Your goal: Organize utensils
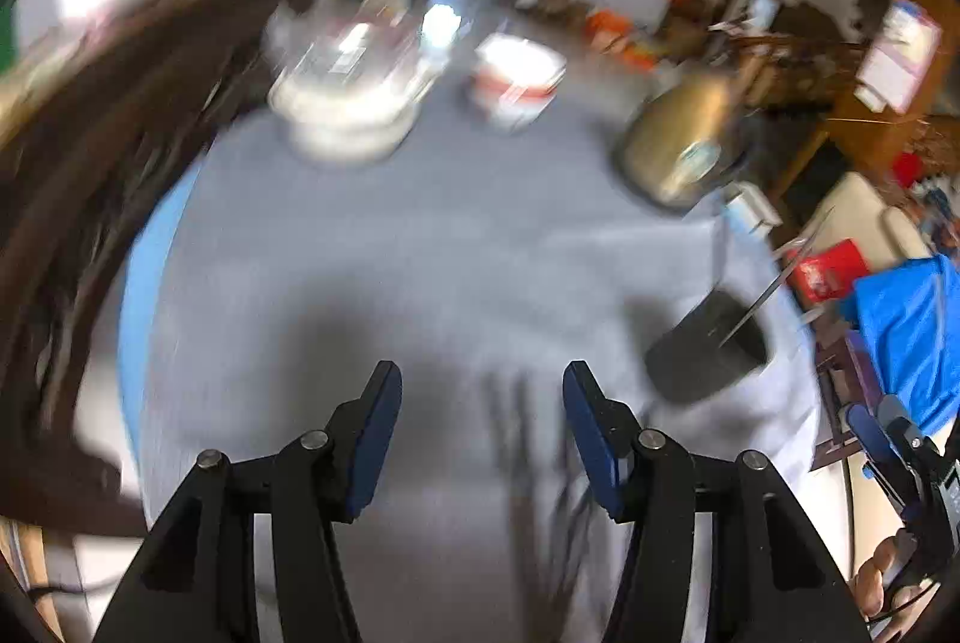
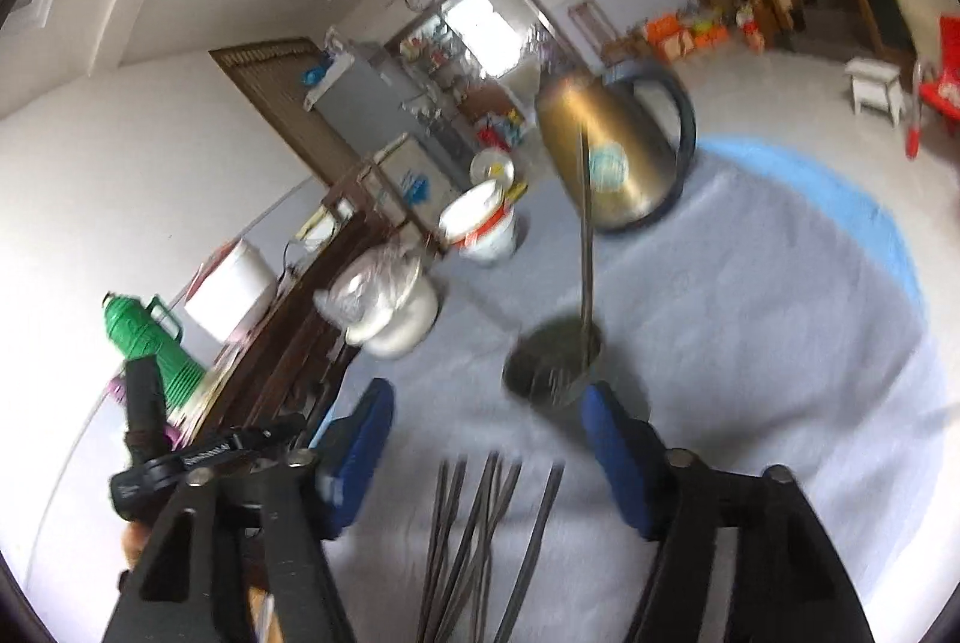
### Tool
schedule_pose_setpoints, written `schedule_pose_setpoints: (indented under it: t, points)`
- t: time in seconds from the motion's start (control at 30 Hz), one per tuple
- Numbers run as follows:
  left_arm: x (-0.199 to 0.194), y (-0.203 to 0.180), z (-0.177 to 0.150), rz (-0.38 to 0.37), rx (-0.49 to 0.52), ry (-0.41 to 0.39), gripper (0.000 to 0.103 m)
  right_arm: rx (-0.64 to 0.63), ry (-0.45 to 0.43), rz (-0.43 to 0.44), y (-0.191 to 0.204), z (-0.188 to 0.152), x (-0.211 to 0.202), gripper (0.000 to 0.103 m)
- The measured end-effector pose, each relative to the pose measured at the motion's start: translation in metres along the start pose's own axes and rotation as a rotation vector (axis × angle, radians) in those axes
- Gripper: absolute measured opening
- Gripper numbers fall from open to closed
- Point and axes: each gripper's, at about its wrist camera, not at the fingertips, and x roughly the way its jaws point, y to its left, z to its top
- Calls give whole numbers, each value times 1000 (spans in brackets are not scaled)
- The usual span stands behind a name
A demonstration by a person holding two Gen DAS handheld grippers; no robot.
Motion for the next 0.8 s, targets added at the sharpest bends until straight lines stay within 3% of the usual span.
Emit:
schedule_pose_setpoints:
  t: [0.13,0.27,0.5,0.8]
  points:
    - [10,15,-48,76,-10,59,57,14,122,-1,-3,-38,24,64]
    - [6,13,-77,146,26,47,57,-7,183,-50,-3,-60,38,65]
    - [-13,12,-92,190,52,-44,65,-45,205,-76,12,-68,48,65]
    - [-15,-3,-101,205,96,-87,66,-136,172,-90,34,-82,48,65]
